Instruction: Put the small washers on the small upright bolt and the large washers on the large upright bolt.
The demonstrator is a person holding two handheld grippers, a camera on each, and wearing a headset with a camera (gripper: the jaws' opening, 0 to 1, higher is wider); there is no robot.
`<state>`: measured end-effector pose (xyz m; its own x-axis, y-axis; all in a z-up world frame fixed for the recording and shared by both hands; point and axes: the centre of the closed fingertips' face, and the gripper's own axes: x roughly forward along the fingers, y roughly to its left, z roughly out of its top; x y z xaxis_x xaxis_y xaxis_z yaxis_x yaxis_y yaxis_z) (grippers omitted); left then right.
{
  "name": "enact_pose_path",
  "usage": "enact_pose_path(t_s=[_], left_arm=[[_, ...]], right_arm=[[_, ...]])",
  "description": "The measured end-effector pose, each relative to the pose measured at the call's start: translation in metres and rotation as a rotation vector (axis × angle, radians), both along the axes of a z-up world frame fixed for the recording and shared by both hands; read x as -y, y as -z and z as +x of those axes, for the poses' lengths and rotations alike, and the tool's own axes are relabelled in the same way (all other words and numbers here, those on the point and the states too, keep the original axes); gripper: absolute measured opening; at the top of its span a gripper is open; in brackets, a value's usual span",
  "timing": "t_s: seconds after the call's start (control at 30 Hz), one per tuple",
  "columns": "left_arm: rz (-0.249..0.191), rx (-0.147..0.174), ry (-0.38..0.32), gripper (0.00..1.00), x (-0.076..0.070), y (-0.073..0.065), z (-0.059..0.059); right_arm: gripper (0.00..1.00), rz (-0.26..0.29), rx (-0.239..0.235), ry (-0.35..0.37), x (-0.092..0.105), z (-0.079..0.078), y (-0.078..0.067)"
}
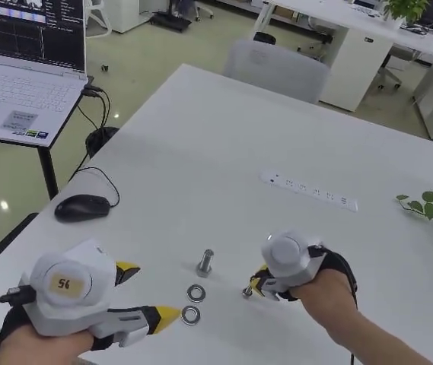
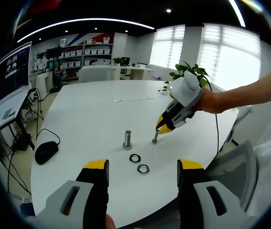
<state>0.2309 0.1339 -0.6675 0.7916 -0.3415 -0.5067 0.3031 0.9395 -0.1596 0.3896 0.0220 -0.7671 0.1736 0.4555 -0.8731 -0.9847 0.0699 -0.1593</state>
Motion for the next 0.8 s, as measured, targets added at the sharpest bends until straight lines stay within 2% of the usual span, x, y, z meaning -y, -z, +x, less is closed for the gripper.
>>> enact_pose_path(t_s=[0.4,0.8], left_arm=[[0.000,0.000,-0.006,0.57,-0.002,0.001,-0.001],[0.003,-0.003,-0.007,0.57,-0.003,0.001,0.000]], right_arm=[[0.14,-0.024,-0.006,-0.014,-0.001,-0.001,0.004],[0.14,-0.061,-0.025,-0.016,-0.002,0.001,0.021]])
